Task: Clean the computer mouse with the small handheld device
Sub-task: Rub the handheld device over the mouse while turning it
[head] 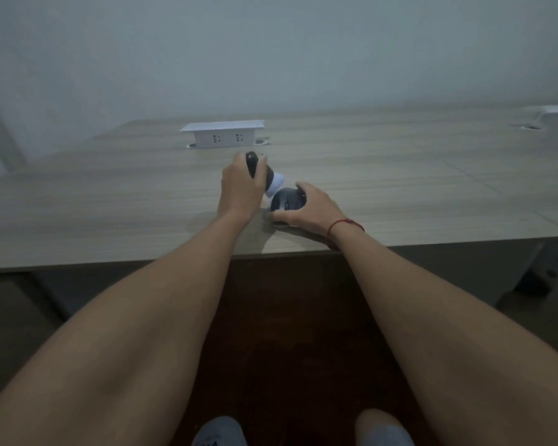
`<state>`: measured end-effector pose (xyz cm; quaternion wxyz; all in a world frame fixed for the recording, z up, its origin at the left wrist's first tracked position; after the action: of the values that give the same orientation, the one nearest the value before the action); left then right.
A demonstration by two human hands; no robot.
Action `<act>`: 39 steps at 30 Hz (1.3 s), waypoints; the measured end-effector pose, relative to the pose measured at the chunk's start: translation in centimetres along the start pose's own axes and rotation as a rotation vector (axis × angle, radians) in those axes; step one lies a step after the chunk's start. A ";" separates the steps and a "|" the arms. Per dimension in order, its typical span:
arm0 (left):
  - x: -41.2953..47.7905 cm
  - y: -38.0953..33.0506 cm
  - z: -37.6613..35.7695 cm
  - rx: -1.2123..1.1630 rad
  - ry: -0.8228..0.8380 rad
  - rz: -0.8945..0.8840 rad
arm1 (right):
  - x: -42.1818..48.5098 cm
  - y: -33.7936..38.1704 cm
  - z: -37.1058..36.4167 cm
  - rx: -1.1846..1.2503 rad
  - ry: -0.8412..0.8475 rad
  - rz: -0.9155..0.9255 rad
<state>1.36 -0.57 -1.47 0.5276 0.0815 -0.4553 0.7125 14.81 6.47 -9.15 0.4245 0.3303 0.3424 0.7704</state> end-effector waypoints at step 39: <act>-0.4 1.3 -0.5 0.095 -0.011 0.106 | -0.3 0.2 0.3 0.165 0.022 0.016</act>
<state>0.59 -0.48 -2.72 0.4819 0.0861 -0.4278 0.7598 15.09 6.17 -8.86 0.3858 0.3584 0.4066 0.7466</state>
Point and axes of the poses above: each hand's wrist, its own x-axis towards the middle knuckle, its own z-axis out of the back of the hand, y = z × x, the point moved 10 cm from there along x, towards the middle knuckle, and after that the axes turned 13 degrees about x, right-handed, at the moved point
